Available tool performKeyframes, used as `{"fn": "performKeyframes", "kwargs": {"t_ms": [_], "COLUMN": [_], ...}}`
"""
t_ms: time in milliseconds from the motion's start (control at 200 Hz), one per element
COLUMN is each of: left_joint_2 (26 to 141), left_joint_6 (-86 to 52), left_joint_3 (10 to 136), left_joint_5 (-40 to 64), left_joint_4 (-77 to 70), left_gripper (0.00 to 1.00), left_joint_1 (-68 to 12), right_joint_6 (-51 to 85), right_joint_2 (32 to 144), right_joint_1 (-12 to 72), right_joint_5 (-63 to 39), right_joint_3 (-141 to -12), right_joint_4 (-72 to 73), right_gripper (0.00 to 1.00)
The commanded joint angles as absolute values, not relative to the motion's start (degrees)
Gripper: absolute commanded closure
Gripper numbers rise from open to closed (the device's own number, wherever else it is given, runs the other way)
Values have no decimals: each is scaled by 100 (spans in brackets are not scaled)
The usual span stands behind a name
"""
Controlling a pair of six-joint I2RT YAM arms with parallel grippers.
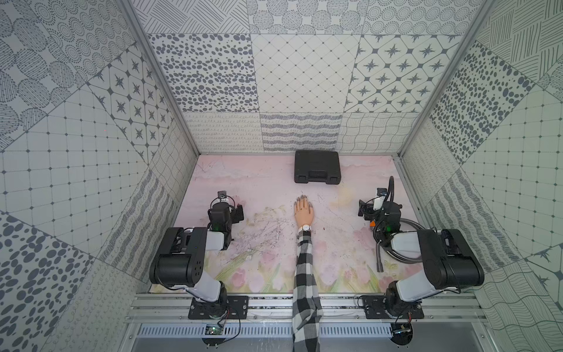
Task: Take off the watch
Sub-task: Adjust the hand at the center of the board.
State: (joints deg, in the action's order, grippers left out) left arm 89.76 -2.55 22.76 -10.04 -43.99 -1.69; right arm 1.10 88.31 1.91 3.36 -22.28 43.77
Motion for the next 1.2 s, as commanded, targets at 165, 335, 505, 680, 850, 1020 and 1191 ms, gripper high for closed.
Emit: {"fn": "performKeyframes", "kwargs": {"t_ms": [165,335,505,680,850,1020,1191], "left_joint_2": [9004,9006,9009,9000,8391,7774,7697], "left_joint_6": [-123,-123,-134,-124,-307,-1057,-2116], "left_joint_3": [2320,2320,2344,2326,2584,3768,4861], "left_joint_5": [-1110,-1107,-1090,-1090,-1752,-2127,-1703], "left_joint_4": [-4867,-4865,-4833,-4851,-3864,-1123,931], "left_gripper": [2,2,2,2,4,3,5], "left_joint_1": [-181,-180,-171,-176,-242,-246,-312], "right_joint_6": [180,202,202,257,457,1996,3443], "right_joint_2": [8896,8899,8895,8884,7780,6734,6209], "right_joint_1": [229,212,208,111,123,107,-237], "right_joint_5": [290,257,246,42,674,1512,886], "right_joint_3": [-2355,-2359,-2356,-2321,-2267,-2697,-3018], "right_joint_4": [4766,4772,4766,4835,4031,2269,861], "right_gripper": [2,2,2,2,2,2,2]}}
